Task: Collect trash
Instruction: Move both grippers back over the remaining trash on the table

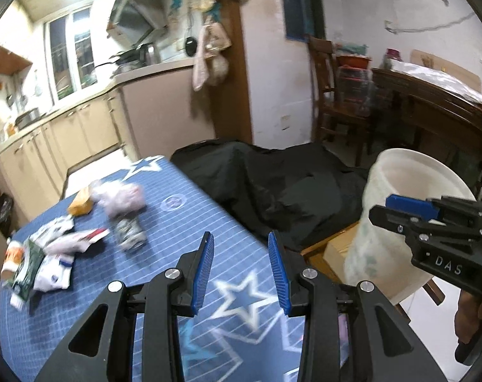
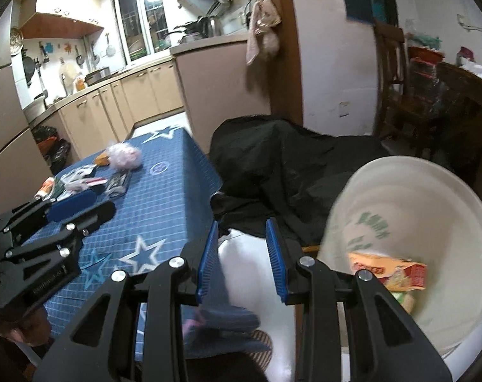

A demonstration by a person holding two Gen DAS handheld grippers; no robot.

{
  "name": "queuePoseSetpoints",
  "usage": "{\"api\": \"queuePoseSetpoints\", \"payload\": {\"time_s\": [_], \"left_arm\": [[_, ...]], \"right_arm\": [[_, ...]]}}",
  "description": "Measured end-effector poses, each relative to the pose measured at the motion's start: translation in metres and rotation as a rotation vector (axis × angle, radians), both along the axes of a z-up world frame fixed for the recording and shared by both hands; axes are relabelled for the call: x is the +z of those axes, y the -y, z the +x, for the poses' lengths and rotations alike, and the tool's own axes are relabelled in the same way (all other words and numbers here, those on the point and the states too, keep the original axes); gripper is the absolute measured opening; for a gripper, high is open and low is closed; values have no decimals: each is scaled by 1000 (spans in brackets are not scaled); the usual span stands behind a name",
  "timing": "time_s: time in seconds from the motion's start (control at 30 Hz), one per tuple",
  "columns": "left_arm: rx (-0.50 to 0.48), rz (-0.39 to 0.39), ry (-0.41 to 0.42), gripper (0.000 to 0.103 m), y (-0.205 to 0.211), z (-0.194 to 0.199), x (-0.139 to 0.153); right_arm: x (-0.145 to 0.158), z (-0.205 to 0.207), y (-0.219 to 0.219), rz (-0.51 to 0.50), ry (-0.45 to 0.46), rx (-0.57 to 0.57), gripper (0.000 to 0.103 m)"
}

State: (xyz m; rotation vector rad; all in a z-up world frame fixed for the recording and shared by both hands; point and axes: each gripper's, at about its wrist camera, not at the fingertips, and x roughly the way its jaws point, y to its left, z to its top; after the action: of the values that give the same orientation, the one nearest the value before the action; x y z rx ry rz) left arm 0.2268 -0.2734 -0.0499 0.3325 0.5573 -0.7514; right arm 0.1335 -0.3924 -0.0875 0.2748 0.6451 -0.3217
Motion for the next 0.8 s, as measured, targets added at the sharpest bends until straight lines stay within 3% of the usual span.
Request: {"api": "queuePoseSetpoints", "payload": {"time_s": [0.67, 0.8], "left_arm": [[318, -14, -88, 37, -131, 44, -24], [388, -11, -99, 37, -158, 53, -31]], "right_arm": [[-23, 65, -85, 33, -66, 186, 30], [-26, 75, -99, 45, -68, 218, 54]]}}
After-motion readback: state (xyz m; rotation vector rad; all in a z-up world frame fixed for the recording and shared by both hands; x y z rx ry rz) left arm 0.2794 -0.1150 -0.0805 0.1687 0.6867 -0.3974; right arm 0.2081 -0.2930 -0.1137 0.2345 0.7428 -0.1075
